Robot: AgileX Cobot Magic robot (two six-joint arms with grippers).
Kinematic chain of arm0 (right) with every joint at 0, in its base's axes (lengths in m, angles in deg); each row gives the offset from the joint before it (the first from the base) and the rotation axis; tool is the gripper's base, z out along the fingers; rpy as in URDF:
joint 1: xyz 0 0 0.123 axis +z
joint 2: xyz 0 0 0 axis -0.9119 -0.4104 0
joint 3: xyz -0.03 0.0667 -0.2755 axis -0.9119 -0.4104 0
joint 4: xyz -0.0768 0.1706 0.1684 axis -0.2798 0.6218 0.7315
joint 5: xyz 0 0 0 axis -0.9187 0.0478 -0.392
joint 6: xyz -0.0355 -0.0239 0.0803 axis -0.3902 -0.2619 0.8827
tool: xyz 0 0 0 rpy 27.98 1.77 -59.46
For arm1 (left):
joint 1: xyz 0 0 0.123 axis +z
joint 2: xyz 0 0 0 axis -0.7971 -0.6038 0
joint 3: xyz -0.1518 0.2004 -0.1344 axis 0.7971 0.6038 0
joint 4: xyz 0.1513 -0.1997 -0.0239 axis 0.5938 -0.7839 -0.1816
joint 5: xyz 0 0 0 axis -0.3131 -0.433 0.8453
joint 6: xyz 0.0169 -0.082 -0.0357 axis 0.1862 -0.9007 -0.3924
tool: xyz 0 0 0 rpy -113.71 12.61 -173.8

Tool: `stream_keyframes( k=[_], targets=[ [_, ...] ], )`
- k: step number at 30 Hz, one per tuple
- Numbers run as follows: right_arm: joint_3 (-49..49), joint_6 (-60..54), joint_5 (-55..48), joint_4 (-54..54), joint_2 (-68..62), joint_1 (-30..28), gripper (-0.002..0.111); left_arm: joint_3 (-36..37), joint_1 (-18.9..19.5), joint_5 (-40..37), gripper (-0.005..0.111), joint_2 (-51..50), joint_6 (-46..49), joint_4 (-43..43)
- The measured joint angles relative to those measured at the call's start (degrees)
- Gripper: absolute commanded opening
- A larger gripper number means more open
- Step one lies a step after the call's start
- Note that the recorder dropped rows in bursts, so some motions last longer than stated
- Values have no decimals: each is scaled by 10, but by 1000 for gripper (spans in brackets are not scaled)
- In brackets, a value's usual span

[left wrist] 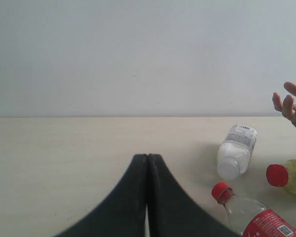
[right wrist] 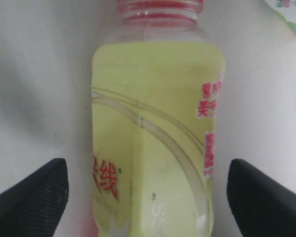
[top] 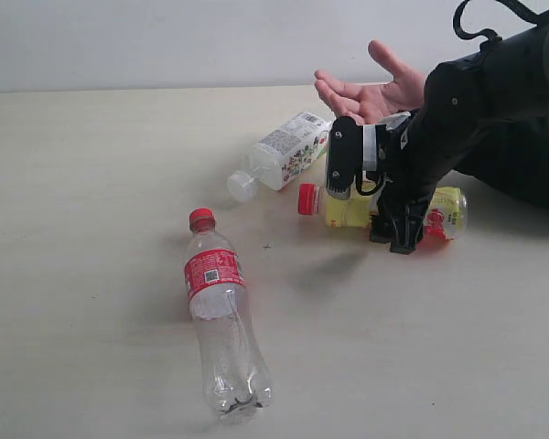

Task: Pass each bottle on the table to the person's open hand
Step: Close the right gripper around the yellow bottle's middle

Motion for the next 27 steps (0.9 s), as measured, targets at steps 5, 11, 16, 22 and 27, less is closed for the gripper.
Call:
stream_keyframes(
  k=[5, 11, 16, 22, 27],
  targets=[
    [0, 2, 18, 0, -6, 1, 83, 0, 0, 0, 0, 0, 0, 0],
    [0, 17, 37, 0, -8, 1, 83, 0, 0, 0, 0, 0, 0, 0],
    [0, 21, 43, 0, -8, 1, 83, 0, 0, 0, 0, 0, 0, 0],
    [0, 26, 39, 0, -8, 1, 83, 0, 0, 0, 0, 0, 0, 0],
    [0, 26, 36, 0, -8, 1, 83, 0, 0, 0, 0, 0, 0, 0]
  ],
)
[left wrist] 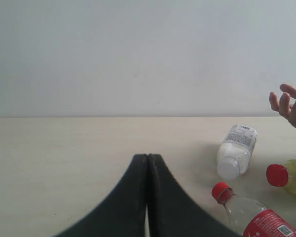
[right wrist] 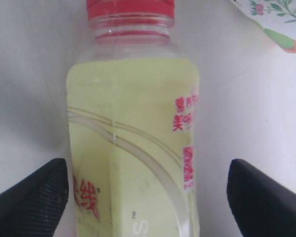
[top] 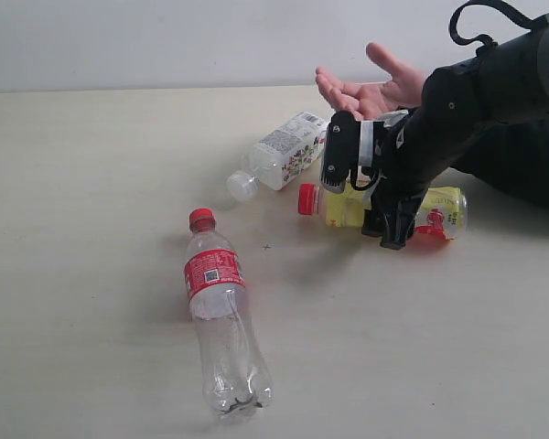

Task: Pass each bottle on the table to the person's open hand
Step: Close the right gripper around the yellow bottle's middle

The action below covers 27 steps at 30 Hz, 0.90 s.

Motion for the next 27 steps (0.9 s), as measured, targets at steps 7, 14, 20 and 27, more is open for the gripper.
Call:
stream_keyframes(
  k=[7, 14, 20, 27],
  targets=[
    [0, 1, -8, 0, 0, 0, 83, 0, 0, 0, 0, 0, 0, 0],
    [0, 1, -13, 0, 0, 0, 83, 0, 0, 0, 0, 0, 0, 0],
    [0, 1, 3, 0, -19, 0, 83, 0, 0, 0, 0, 0, 0, 0],
    [0, 1, 11, 0, -25, 0, 67, 0, 0, 0, 0, 0, 0, 0]
  ],
)
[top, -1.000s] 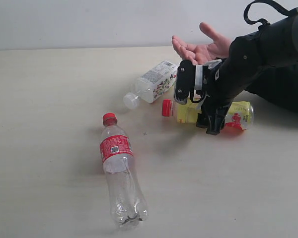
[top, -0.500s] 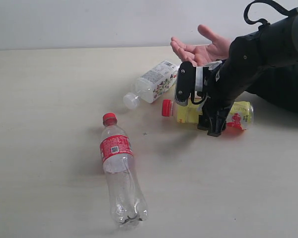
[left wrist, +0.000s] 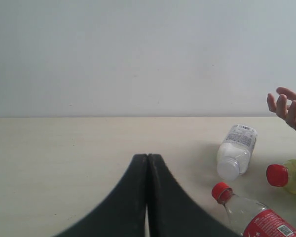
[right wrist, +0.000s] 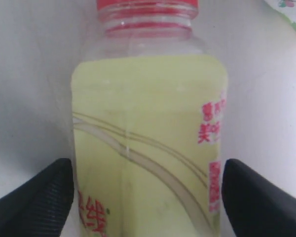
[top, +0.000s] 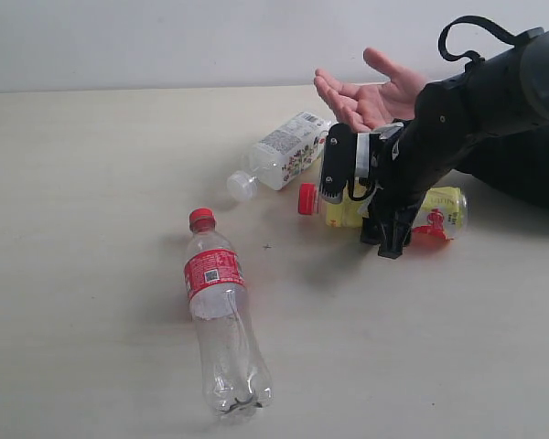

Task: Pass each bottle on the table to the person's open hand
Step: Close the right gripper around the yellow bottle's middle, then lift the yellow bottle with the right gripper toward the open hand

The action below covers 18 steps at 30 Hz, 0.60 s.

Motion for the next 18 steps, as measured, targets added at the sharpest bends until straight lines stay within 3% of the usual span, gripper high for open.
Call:
stream_keyframes(
  k=[5, 10, 18],
  targets=[
    [0, 1, 0, -1, 0, 0, 30, 0, 0, 0, 0, 0, 0, 0],
    [0, 17, -4, 0, 0, 0, 0, 0, 0, 0, 0, 0, 0, 0],
    [0, 21, -49, 0, 37, 1, 0, 0, 0, 0, 0, 0, 0, 0]
  ],
)
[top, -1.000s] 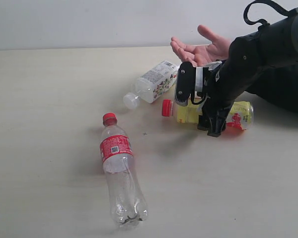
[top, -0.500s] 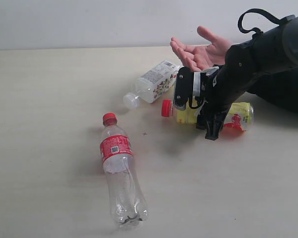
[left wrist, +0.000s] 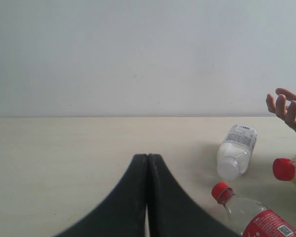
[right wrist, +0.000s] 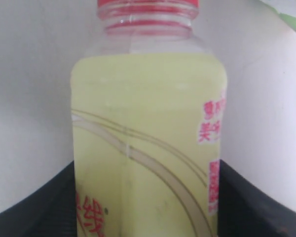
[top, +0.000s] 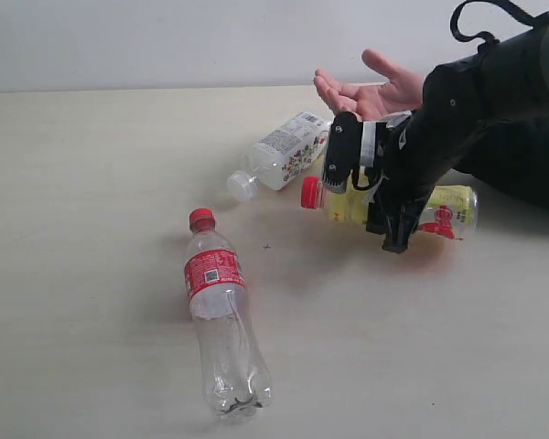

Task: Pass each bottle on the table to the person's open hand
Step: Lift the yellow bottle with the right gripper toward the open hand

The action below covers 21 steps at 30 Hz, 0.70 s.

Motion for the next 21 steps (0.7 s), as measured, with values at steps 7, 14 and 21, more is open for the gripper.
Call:
stream_keyframes(
  k=[7, 14, 21],
  targets=[
    [0, 10, -104, 7, 84, 0, 0, 0, 0, 0, 0, 0, 0, 0],
    [0, 80, -202, 19, 194, 0, 0, 0, 0, 0, 0, 0, 0, 0],
    [0, 303, -342, 24, 330, 0, 0, 0, 0, 0, 0, 0, 0, 0]
  ],
)
